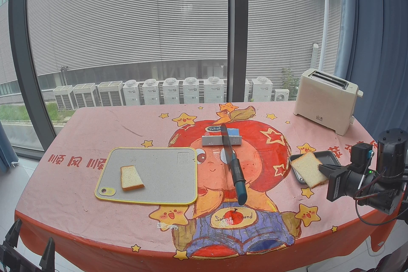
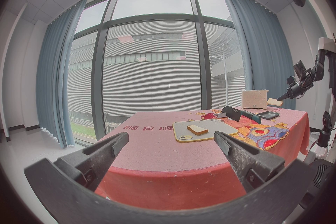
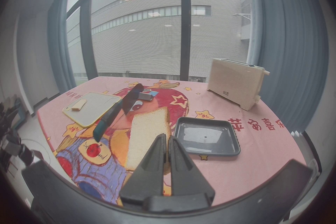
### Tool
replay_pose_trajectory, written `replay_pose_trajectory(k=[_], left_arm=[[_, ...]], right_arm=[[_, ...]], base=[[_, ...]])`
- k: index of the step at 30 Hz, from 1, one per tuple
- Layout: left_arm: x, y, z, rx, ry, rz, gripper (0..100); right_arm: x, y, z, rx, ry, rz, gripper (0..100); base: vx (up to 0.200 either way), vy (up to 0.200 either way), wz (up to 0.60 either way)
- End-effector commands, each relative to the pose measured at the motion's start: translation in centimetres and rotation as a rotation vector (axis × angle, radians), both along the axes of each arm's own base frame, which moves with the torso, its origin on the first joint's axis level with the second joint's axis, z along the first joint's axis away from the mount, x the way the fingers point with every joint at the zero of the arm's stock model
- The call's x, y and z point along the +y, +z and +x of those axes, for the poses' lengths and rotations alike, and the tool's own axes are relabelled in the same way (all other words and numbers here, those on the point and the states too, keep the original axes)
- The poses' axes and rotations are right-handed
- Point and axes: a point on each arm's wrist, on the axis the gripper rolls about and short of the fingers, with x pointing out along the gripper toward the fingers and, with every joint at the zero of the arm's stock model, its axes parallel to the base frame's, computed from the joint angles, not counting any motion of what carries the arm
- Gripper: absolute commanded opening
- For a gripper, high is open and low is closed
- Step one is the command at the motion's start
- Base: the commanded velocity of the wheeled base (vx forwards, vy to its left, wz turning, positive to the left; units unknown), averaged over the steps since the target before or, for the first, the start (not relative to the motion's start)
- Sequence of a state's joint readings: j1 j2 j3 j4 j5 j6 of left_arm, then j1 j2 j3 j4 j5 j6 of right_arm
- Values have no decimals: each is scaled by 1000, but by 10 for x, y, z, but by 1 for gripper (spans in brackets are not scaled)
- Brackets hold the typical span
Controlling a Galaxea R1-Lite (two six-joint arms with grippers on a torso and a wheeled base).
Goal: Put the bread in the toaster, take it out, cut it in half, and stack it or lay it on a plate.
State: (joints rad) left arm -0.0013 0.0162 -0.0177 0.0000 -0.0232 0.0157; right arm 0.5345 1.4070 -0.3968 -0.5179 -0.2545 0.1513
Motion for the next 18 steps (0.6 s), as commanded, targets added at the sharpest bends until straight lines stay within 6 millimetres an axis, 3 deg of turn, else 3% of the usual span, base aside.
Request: replay_pose_trajectory(k=[1, 9, 18], left_arm=[[0, -5, 1, 11, 1, 0, 100], [0, -5, 1, 11, 1, 0, 100], [0, -5, 1, 11, 0, 0, 100]], right_arm=[[0, -2, 10, 14, -56, 4, 0], [-3, -16, 28, 54, -173, -45, 0], [-5, -16, 34, 57, -216, -25, 0]], base=[[0, 0, 0], [0, 0, 0], [0, 0, 0]])
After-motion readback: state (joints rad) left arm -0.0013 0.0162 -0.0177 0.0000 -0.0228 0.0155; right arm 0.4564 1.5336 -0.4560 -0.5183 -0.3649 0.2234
